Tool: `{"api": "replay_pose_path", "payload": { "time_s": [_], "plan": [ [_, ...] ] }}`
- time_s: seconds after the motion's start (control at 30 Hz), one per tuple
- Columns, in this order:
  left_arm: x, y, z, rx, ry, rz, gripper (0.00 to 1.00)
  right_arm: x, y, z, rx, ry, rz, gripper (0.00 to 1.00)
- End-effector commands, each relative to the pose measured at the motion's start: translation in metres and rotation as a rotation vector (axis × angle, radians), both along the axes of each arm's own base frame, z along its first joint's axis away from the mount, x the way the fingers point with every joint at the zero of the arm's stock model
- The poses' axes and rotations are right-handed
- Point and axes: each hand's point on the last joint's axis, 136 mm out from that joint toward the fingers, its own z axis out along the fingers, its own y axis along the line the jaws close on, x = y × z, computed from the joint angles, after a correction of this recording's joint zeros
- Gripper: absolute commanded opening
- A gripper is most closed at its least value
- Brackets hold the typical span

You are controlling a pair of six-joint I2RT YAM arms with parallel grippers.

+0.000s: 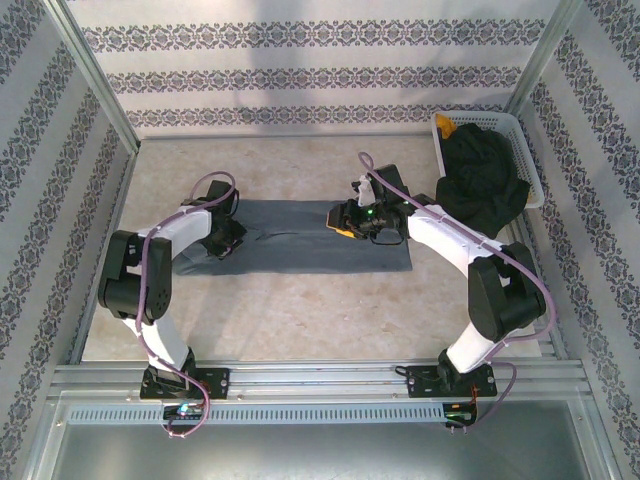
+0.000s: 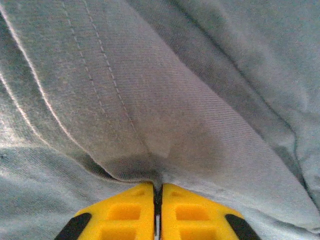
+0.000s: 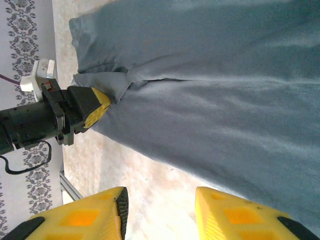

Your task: Fold and stack the t-shirts

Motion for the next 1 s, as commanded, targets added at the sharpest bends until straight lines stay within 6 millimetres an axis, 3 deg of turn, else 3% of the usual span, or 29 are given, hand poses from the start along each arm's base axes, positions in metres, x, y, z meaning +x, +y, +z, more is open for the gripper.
{"api": "replay_pose_path", "payload": {
  "time_s": [0.0, 0.07, 0.33, 0.67, 0.97],
  "plan": [
    [-0.004, -0.003, -0.003, 0.003, 0.022, -0.035, 0.04, 0.001, 0.002, 0.001, 0.015, 0.006, 0.002, 0.41],
    [-0.006, -0.003, -0.002, 0.001, 0.024, -0.036, 0.00, 0.001, 0.002, 0.000, 0.013, 0.007, 0.001, 0.41],
    [-0.012, -0.020, 0.022, -0.073, -0.001, 0.008, 0.00, 0.005, -0.001, 0.006, 0.013, -0.007, -0.010, 0.40],
    [-0.021, -0.054, 0.028, -0.184, -0.011, 0.140, 0.00, 0.006, -0.005, 0.007, 0.017, -0.008, -0.015, 0.40],
    [-0.026, -0.071, 0.021, -0.229, -0.001, 0.258, 0.00, 0.000, -0.011, 0.008, 0.018, -0.010, -0.022, 0.39]
  ]
}}
